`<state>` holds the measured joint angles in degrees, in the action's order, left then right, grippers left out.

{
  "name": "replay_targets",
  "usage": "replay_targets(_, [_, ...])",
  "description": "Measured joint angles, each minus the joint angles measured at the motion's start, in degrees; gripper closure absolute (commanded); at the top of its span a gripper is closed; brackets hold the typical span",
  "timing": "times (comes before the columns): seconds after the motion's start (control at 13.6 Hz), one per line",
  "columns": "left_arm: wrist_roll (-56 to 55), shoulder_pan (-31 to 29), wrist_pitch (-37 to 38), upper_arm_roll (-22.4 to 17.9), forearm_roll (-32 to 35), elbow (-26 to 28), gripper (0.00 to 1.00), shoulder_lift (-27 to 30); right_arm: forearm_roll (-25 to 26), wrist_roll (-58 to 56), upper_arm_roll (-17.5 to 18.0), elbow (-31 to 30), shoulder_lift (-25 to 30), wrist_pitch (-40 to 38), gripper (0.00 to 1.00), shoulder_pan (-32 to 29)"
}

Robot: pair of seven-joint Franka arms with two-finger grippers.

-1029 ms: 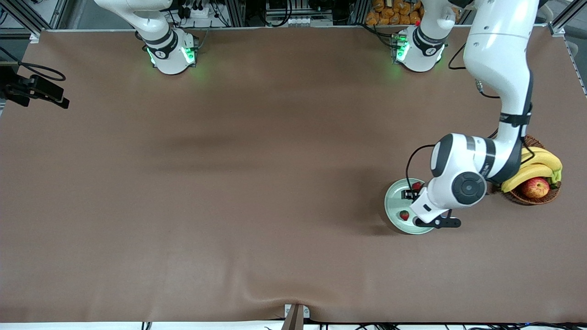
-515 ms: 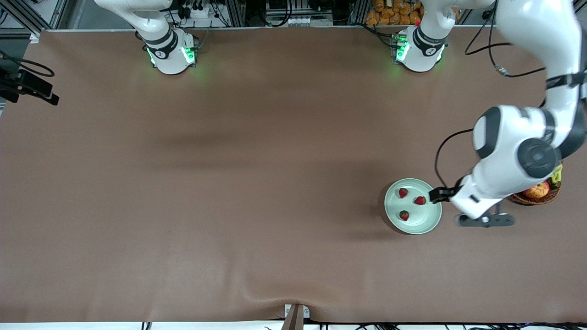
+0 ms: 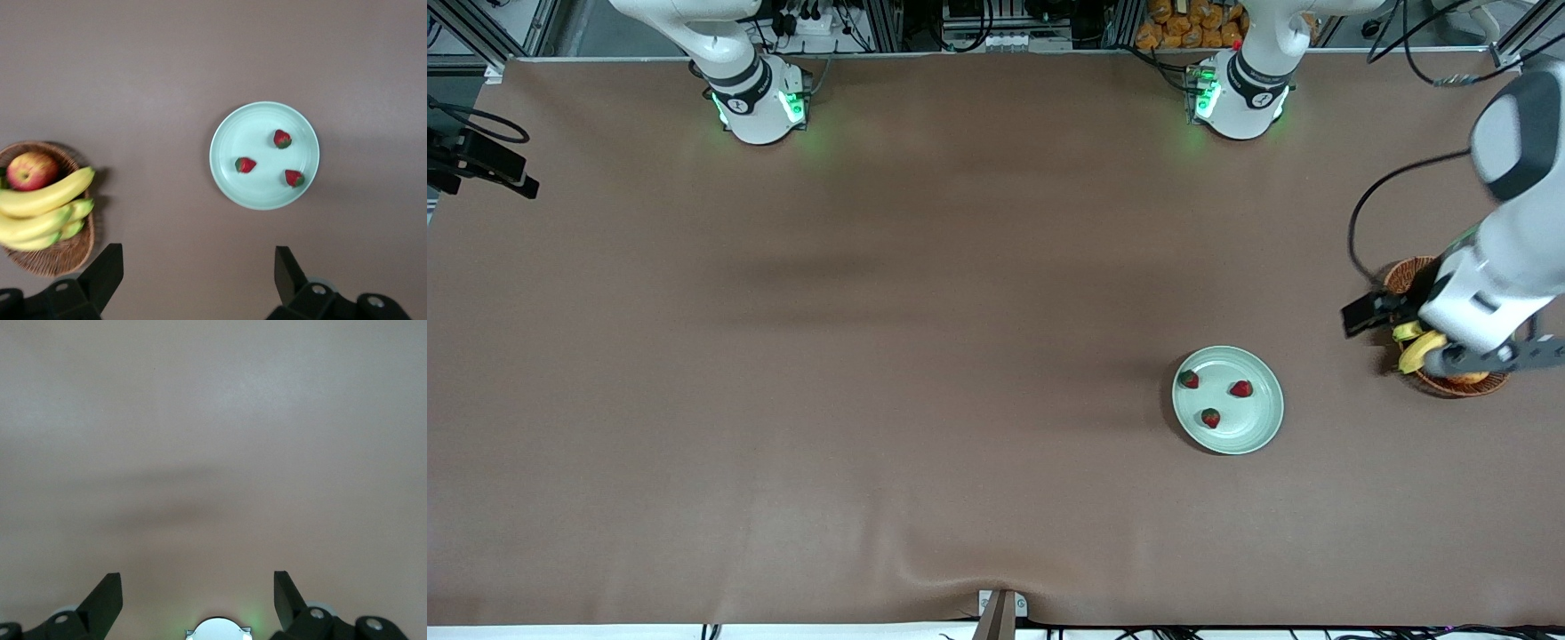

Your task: Collect all strawberries into plate

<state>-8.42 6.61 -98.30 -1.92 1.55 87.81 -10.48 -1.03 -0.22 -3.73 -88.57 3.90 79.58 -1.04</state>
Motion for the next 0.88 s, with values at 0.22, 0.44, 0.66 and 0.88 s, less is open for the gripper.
replay_targets(0.22, [0.0, -0.3, 2.7, 0.0, 0.0, 0.2, 0.0, 4.1, 0.0, -0.6, 0.3, -0.7, -0.2, 0.9, 0.0, 0.1])
replay_targets(0.44, [0.0, -1.5, 3.1, 0.2, -1.0, 1.1, 0.0, 6.7, 0.3, -0.7, 0.3, -1.3, -0.8, 2.2, 0.0, 0.0])
replay_targets(0.66, [0.1, -4.6, 4.6, 0.9, -3.1, 1.6, 0.0, 7.7, 0.5, -1.0, 0.3, -1.3, -1.0, 2.7, 0.0, 0.1])
replay_targets(0.88, [0.1, -4.6, 7.4, 1.3, -3.1, 2.4, 0.0, 9.6, 0.4, -1.1, 0.3, -1.3, -1.0, 3.7, 0.0, 0.1])
